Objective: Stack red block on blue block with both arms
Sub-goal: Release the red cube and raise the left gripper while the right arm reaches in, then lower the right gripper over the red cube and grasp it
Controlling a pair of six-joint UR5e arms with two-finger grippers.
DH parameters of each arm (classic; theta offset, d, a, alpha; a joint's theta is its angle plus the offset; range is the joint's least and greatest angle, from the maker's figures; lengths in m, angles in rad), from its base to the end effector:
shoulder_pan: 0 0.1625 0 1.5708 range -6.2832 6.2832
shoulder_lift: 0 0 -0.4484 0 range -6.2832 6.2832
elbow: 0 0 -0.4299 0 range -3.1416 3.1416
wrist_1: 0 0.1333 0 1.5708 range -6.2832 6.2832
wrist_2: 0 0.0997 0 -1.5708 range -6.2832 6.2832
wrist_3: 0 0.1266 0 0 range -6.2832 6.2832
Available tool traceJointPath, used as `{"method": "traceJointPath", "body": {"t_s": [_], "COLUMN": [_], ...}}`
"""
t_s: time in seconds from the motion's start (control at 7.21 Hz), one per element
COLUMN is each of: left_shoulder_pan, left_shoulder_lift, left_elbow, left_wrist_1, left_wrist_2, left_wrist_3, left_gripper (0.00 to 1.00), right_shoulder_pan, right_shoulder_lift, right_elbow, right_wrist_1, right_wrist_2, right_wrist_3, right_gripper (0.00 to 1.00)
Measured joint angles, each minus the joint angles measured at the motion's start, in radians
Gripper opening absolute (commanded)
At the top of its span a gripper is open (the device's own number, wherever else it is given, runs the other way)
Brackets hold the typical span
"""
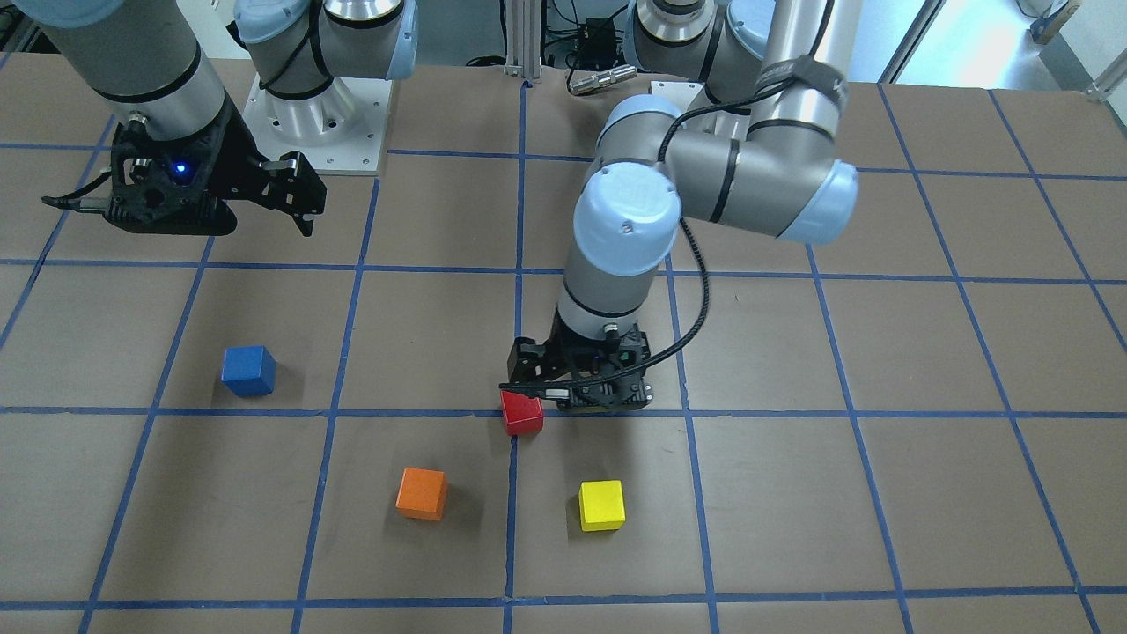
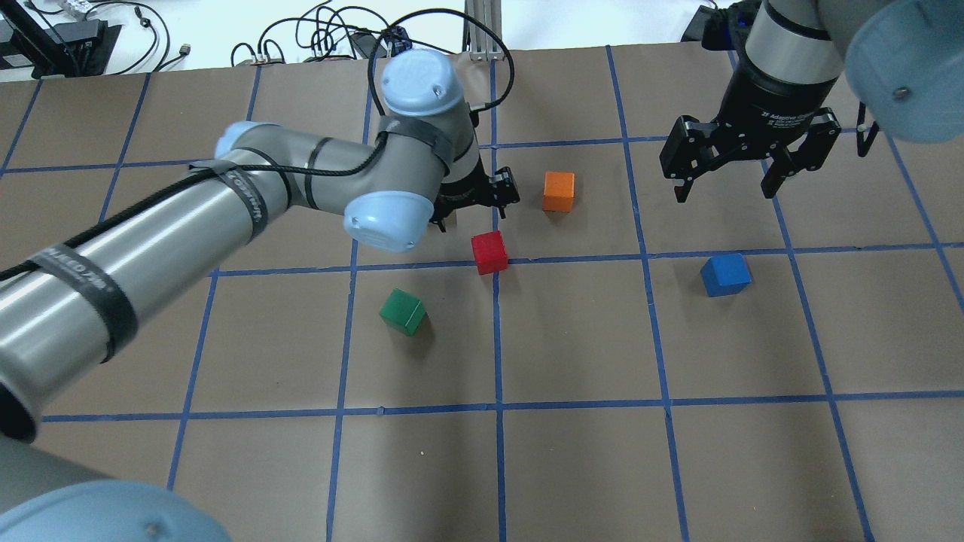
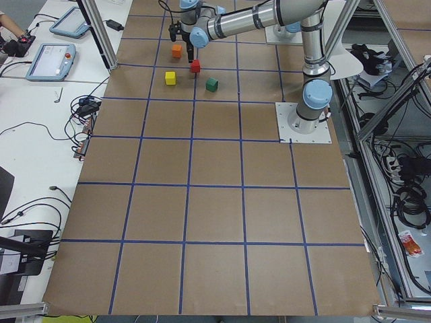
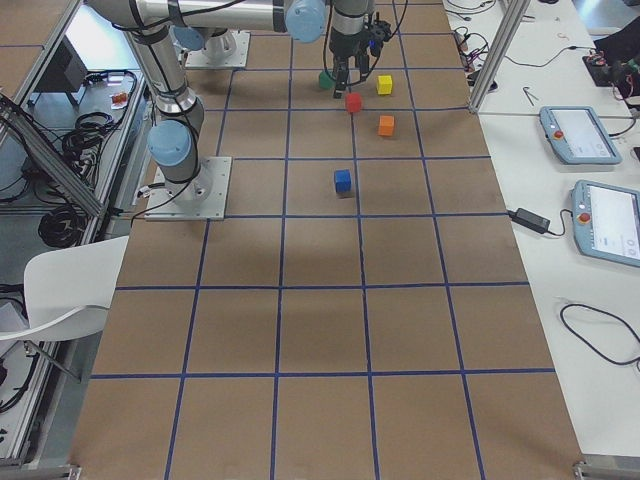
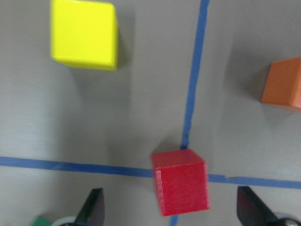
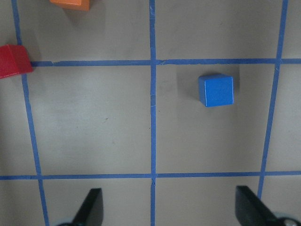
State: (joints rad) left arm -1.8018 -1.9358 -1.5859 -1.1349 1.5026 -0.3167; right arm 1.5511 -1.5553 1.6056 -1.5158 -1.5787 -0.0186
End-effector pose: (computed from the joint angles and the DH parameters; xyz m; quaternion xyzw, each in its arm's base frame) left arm -0.2906 -0.6157 0.3013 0.0418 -0.9982 0.0176 0.0403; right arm 0.1220 -0.5247 0.4529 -0.0003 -0.9986 -0.0527 0.0029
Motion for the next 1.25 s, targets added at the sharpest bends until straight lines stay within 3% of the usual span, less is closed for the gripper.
{"method": "traceJointPath", "body": {"t_s": [0.42, 0.69, 0.97, 1.25], "left_shoulder_pan": [0.175, 0.253, 0.288, 0.289], "left_shoulder_lift": [0.17, 0.297, 0.387, 0.4], "left_elbow": [0.041, 0.041, 0.04, 0.042], "left_wrist_1": [-0.25, -0.368, -0.41, -0.417], "left_wrist_2": [0.009, 0.023, 0.029, 0.041], "left_wrist_3": [0.32, 0.476, 0.531, 0.532], "left_gripper": [1.0, 1.0, 1.0, 1.0], "right_shoulder_pan": [0.017, 0.075, 0.161, 0.223], "right_shoulder_lift": [0.008, 0.072, 0.185, 0.286], "right_elbow": [0.021, 0.015, 0.012, 0.011], "right_wrist_1": [-0.132, -0.242, -0.395, -0.489], "right_wrist_2": [0.02, 0.049, 0.056, 0.058], "right_wrist_3": [-0.01, -0.003, 0.004, 0.043], "right_gripper": [1.0, 1.0, 1.0, 1.0]}}
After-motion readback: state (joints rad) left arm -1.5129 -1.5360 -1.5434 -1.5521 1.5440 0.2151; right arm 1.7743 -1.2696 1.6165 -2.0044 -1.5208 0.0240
